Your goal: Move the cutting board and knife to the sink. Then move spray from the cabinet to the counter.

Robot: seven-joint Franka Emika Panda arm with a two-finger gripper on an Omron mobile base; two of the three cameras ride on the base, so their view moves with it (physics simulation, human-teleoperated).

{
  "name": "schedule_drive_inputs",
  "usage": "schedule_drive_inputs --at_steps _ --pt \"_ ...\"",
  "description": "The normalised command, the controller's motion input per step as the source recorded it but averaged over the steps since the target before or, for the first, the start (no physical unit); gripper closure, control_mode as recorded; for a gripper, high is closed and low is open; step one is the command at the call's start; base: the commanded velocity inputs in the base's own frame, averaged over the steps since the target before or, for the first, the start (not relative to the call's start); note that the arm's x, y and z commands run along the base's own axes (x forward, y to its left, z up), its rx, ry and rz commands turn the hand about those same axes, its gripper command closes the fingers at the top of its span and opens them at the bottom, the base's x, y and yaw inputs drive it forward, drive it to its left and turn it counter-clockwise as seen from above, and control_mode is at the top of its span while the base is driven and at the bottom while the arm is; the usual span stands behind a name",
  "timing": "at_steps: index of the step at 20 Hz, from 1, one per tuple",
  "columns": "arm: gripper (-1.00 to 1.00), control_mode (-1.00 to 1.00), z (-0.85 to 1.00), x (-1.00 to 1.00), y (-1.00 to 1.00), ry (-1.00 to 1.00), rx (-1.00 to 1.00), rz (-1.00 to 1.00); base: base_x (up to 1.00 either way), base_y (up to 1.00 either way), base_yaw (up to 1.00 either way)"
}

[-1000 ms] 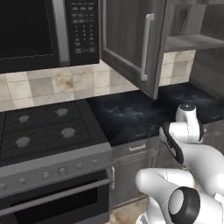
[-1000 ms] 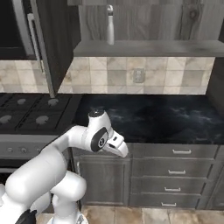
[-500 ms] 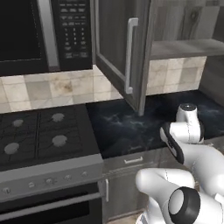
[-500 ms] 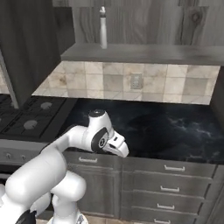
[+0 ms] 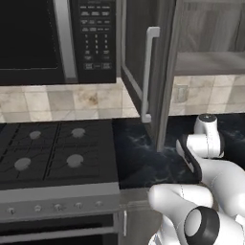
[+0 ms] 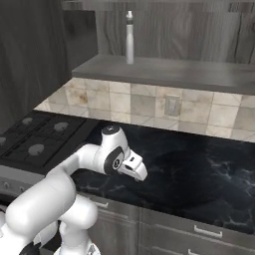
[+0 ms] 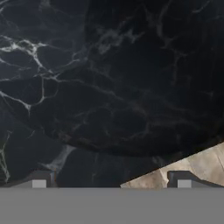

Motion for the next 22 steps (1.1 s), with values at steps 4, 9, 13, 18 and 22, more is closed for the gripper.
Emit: schedule_drive_inputs --at_steps 4,9,13,18,22 --pt "-1.0 1.0 0.0 0.0 0.0 0.0 0.0 0.0 0.49 -0.39 0.29" --pt "-1.0 1.0 0.0 0.0 0.0 0.0 0.0 0.0 0.42 -0.35 0.24" --pt "-1.0 1.0 0.0 0.0 0.0 0.0 0.0 0.0 0.08 -0.14 0.05" --pt "-1.0 1.0 0.0 0.0 0.0 0.0 0.0 0.0 0.0 0.0 0.0" --pt "-1.0 1.0 0.0 0.0 0.0 0.0 0.0 0.0 0.0 0.0 0.0"
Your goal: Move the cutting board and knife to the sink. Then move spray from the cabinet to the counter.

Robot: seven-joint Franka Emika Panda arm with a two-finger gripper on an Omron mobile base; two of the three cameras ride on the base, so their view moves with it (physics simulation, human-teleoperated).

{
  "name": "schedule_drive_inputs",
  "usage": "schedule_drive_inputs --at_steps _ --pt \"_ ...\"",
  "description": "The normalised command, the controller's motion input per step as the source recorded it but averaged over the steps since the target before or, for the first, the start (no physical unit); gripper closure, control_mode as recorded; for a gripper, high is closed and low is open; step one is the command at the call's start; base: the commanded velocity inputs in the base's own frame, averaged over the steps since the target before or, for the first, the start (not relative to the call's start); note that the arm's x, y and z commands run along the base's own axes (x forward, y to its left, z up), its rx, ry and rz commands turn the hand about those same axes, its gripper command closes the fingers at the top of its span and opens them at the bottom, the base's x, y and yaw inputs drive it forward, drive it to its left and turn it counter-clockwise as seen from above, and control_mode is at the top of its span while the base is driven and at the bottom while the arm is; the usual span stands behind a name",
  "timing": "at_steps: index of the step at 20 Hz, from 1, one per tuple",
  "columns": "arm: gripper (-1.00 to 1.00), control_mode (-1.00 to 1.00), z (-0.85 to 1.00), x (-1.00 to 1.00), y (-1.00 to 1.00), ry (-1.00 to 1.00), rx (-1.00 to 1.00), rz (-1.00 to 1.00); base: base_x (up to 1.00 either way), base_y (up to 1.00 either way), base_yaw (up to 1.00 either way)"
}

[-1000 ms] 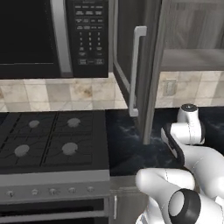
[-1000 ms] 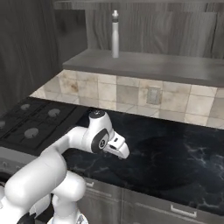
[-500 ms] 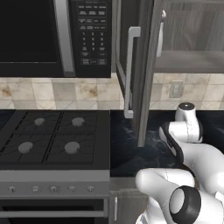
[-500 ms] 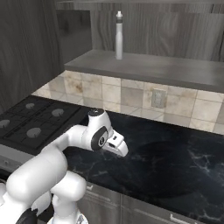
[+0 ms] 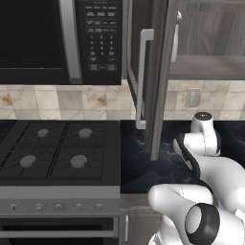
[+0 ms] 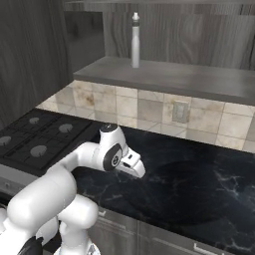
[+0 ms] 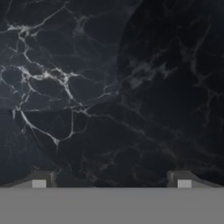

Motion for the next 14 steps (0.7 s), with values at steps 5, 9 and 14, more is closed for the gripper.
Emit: schedule_drive_inputs --at_steps 5,9,14 --pt "-1.0 1.0 0.0 0.0 0.0 0.0 0.0 0.0 0.0 0.0 0.0" --pt "-1.0 1.0 0.0 0.0 0.0 0.0 0.0 0.0 0.0 0.0 0.02" --pt "-1.0 -1.0 0.05 0.0 0.0 -0.06 0.0 0.02 -0.02 0.0 0.08"
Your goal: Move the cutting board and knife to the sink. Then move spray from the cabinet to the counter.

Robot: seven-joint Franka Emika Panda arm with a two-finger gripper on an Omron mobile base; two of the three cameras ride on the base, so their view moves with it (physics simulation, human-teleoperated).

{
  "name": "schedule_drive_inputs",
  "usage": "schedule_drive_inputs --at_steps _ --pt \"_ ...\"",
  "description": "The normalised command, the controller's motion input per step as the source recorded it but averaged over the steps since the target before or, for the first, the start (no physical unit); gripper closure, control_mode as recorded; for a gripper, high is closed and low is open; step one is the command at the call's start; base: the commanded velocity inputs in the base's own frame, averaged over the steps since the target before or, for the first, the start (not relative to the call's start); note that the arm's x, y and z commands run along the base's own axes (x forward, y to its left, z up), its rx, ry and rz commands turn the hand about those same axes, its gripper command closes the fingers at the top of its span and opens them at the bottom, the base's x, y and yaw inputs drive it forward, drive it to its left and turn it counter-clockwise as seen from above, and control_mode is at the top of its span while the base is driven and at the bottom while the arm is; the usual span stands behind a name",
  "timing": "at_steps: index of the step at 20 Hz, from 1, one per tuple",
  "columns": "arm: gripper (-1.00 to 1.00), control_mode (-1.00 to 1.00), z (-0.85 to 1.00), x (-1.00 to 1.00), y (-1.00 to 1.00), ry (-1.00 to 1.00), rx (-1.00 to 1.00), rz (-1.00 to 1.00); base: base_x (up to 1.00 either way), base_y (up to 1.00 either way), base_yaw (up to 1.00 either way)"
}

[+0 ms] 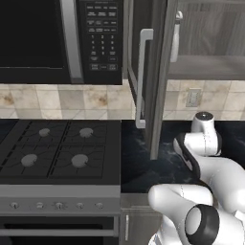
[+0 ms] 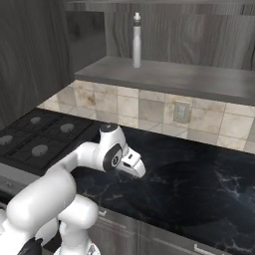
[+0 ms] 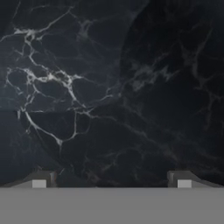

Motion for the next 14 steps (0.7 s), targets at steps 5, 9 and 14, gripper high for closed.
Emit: schedule_drive_inputs --at_steps 5,9,14 --pt "-1.0 -1.0 0.34 -0.02 0.0 -0.33 0.0 0.13 0.0 0.0 0.0" --pt "-1.0 -1.0 0.44 -0.03 0.0 -0.37 0.0 0.17 0.0 0.0 0.0" --pt "-1.0 -1.0 0.5 -0.02 0.0 -0.35 0.0 0.19 0.0 0.0 0.0"
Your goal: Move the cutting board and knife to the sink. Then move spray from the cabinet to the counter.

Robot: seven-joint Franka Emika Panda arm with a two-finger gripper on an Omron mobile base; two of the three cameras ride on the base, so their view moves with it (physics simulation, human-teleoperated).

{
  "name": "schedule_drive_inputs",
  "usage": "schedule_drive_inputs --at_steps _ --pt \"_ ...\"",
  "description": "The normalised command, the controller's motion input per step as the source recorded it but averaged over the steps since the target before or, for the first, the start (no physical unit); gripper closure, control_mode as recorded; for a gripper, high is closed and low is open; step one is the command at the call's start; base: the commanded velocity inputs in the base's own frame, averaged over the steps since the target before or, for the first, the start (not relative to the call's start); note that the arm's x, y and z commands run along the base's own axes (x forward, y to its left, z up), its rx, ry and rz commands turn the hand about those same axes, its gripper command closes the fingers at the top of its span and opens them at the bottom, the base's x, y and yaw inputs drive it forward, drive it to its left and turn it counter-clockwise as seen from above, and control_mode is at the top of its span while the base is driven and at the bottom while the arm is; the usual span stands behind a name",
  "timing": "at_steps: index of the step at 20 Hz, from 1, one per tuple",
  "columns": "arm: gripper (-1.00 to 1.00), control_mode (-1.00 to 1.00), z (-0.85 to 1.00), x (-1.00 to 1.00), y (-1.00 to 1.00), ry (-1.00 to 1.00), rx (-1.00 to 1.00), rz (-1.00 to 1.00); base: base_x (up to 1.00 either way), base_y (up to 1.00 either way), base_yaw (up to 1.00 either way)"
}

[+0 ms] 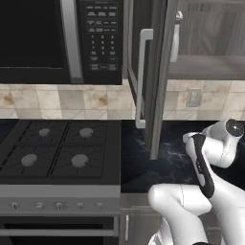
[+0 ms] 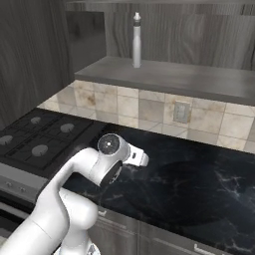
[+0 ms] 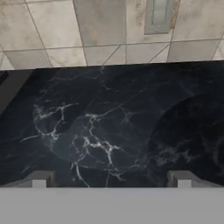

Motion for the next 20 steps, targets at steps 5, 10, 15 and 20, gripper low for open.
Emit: schedule_drive_inputs --at_steps 5,10,15,20 --pt "-1.0 -1.0 0.56 -0.09 0.0 -0.27 -0.05 0.22 0.0 0.0 0.0" --pt "-1.0 -1.0 0.6 -0.07 0.0 -0.18 -0.05 0.19 0.0 0.0 0.0" --pt "-1.0 -1.0 0.65 -0.02 0.01 -0.03 -0.02 0.13 0.0 0.0 0.0" --pt "-1.0 -1.0 0.64 0.0 0.0 0.09 0.0 0.08 0.0 0.0 0.0"
